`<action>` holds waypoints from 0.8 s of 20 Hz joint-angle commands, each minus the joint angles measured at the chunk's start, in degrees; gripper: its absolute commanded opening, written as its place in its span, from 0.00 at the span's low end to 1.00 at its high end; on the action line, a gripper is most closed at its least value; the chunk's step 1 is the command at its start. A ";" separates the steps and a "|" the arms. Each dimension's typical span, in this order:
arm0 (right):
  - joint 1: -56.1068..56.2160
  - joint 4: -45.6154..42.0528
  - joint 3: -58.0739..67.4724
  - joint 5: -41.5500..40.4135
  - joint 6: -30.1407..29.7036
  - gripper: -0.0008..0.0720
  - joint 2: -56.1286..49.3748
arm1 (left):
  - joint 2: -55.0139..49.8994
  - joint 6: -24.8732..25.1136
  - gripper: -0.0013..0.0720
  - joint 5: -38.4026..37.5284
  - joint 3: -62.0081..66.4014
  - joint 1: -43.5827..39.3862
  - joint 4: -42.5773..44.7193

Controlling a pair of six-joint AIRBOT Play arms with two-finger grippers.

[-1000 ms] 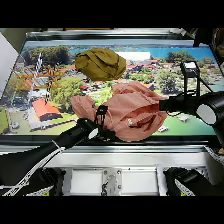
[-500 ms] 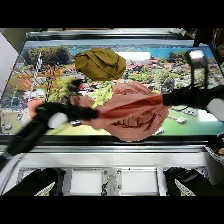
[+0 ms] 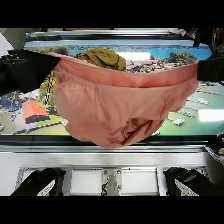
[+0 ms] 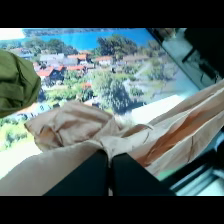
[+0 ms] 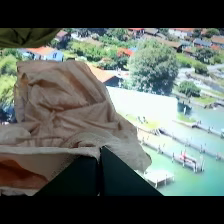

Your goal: Fold the clothes and pants, and hang the long-sleeved shirts on hangers.

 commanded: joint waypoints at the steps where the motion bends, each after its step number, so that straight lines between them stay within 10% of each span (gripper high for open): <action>1: 0.11 1.86 1.16 10.08 -0.35 0.02 -1.33 | -5.42 1.77 0.03 -13.66 3.61 -2.27 4.37; 8: 4.33 4.28 -28.76 9.75 5.46 0.03 4.96 | -11.21 1.40 0.03 -6.69 -27.19 -2.32 5.33; 16: 4.31 4.09 -30.64 -0.37 7.08 0.03 1.64 | -13.88 3.34 0.03 -4.63 -32.17 -1.16 5.35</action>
